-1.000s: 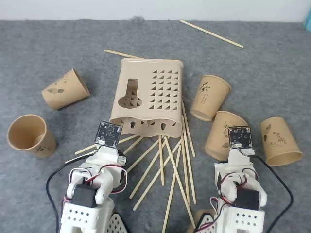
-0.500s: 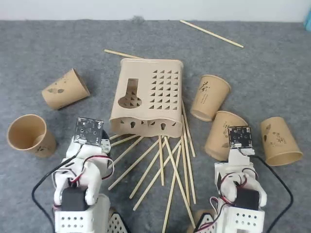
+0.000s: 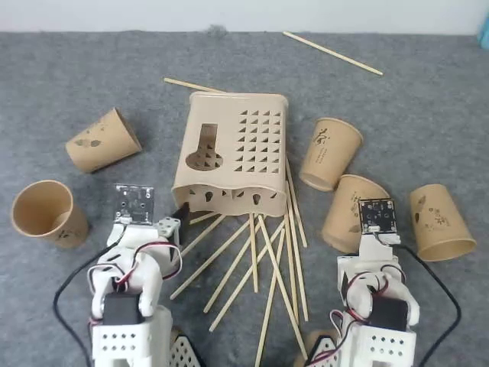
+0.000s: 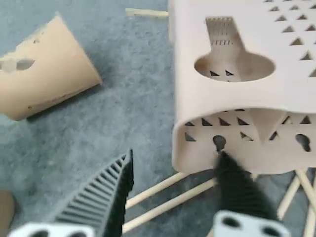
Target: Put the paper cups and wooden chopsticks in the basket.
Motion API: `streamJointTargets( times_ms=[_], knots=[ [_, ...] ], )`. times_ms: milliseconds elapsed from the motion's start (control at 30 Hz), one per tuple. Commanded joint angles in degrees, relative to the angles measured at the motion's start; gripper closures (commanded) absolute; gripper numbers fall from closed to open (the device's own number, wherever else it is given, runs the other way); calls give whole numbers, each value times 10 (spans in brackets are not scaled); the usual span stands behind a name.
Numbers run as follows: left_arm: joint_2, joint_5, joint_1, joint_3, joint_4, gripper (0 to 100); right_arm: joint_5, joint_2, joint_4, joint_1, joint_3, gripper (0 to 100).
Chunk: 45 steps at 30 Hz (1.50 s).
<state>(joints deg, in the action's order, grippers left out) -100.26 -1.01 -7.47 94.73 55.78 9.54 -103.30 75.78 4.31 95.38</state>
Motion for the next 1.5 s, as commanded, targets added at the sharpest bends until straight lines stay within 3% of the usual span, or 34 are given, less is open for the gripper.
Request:
streamJointTargets(
  times_ms=[0, 100, 433, 867, 1167, 1233, 1367, 1467],
  knots=[
    [-5, -11, 18, -13, -14, 734, 7, -8, -7, 7, 11, 991],
    [-4, -8, 15, 21, -84, 750, 7, -8, -7, 7, 11, 991],
    [95, -10, 15, 17, -176, 751, 7, -8, -7, 28, 11, 991],
    [469, -68, 19, -193, -232, 755, 7, -8, -7, 50, 11, 991],
    [639, -77, 69, -175, -465, 983, 7, -8, -7, 50, 11, 991],
    [661, -81, 68, -179, -491, 988, 7, -8, -7, 50, 11, 991],
    [646, -82, 57, -195, -473, 987, 7, -8, -7, 50, 11, 991],
    [608, -83, 56, -222, -406, 987, 7, -8, -7, 50, 11, 991]
  ],
)
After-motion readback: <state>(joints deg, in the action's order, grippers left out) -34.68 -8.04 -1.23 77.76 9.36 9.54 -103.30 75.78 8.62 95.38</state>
